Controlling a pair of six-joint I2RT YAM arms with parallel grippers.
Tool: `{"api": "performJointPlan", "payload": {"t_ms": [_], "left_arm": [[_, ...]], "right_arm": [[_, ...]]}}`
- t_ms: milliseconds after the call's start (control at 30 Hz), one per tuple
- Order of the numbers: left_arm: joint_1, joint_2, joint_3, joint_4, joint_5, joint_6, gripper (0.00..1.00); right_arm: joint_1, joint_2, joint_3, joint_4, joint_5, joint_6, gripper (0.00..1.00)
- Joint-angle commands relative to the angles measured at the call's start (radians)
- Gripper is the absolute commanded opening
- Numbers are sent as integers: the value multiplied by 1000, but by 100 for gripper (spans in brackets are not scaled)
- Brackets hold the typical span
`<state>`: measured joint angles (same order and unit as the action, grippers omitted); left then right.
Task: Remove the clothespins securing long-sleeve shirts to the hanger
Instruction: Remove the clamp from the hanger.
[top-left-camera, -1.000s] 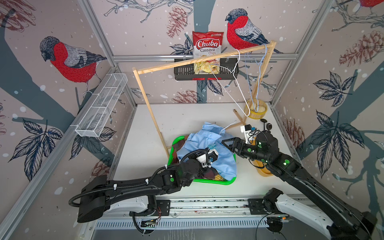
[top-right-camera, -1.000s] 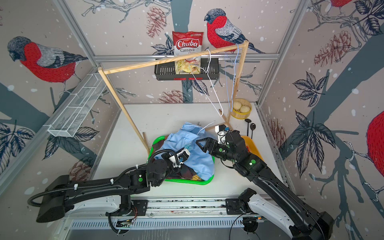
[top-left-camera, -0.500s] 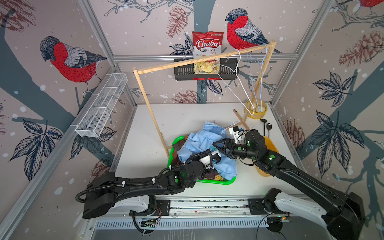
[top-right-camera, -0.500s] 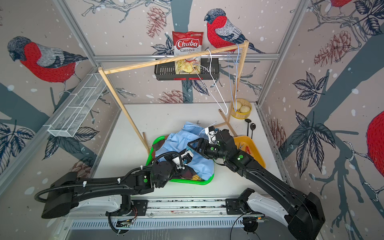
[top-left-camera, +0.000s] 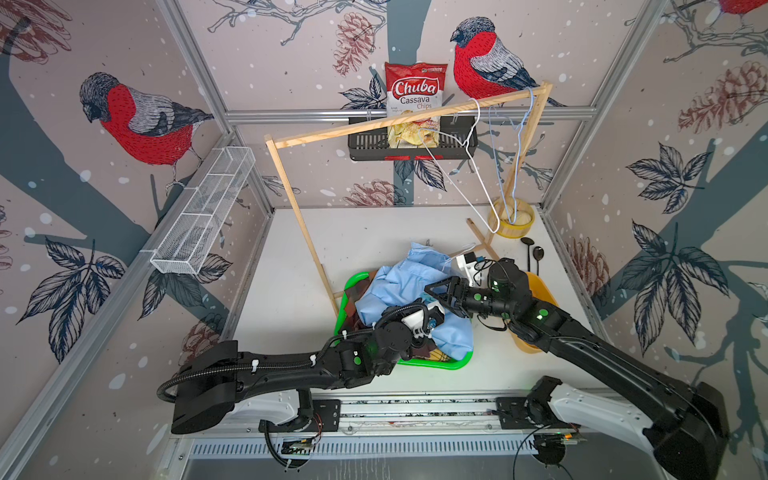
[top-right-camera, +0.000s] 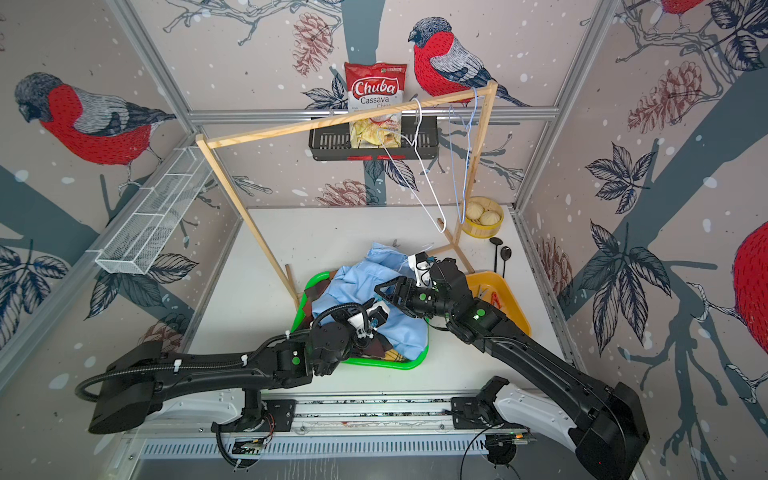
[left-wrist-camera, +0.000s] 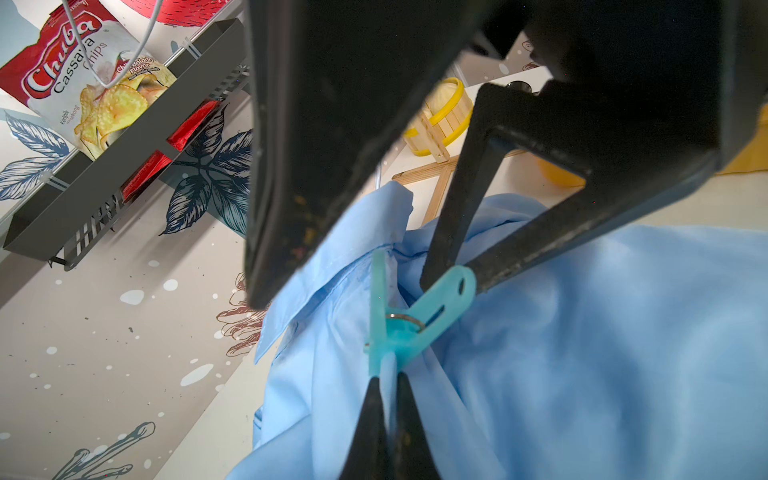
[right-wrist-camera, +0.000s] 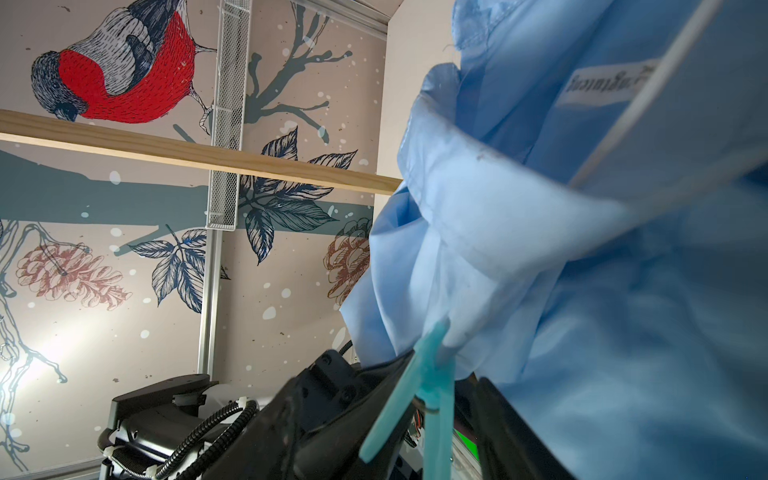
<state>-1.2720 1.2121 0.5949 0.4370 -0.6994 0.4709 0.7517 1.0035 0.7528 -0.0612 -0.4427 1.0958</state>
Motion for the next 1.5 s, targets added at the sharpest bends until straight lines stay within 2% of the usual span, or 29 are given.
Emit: {"api": "performJointPlan", "payload": {"t_ms": [0, 833, 1167, 1467], "left_arm": [[-1, 2, 5, 3, -13, -23, 0], [0, 30, 8, 12, -35, -44, 0], [-2, 41, 9, 12, -33, -49, 0], [-3, 48, 9, 12, -31, -52, 0]], "right_arm": [[1, 3, 3, 6, 16, -5, 64], [4, 7, -54, 54, 13, 55, 44], [-32, -9, -47, 63, 10, 59, 44], [-32, 7, -58, 93, -4, 73, 38]]}}
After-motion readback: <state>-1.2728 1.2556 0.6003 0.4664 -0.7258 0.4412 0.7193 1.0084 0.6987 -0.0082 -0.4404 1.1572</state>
